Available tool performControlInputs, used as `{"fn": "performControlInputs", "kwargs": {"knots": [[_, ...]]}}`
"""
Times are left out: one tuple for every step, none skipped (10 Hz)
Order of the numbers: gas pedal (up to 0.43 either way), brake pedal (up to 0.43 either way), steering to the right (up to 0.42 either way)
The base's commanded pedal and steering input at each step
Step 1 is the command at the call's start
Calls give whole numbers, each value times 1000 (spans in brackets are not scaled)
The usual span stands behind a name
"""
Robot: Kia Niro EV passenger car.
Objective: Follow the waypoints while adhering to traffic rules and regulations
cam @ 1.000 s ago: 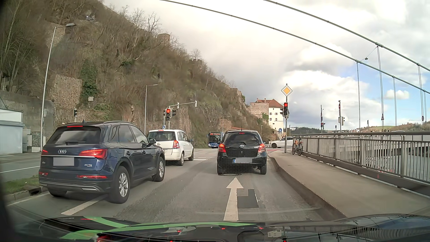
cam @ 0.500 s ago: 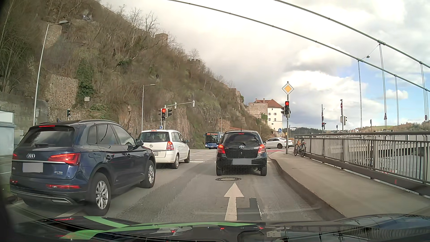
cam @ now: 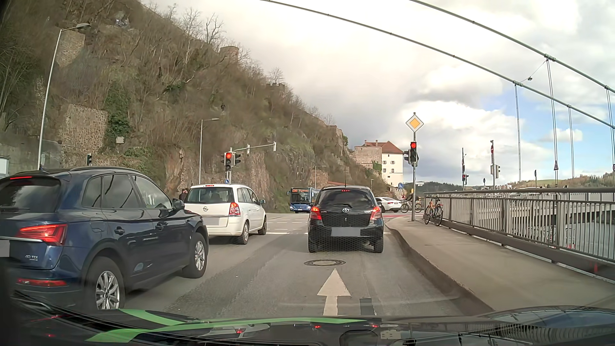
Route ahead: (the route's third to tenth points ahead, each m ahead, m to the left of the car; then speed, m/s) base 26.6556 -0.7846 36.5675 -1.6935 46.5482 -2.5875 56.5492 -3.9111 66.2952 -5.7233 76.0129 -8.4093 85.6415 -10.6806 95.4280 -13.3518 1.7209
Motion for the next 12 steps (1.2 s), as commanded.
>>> {"fn": "performControlInputs", "kwargs": {"knots": [[0,0,12],[0,0,12],[0,0,12],[0,0,12],[0,0,12],[0,0,12],[0,0,12],[0,0,12],[0,12,12],[0,49,12],[0,67,12],[0,79,12]]}}
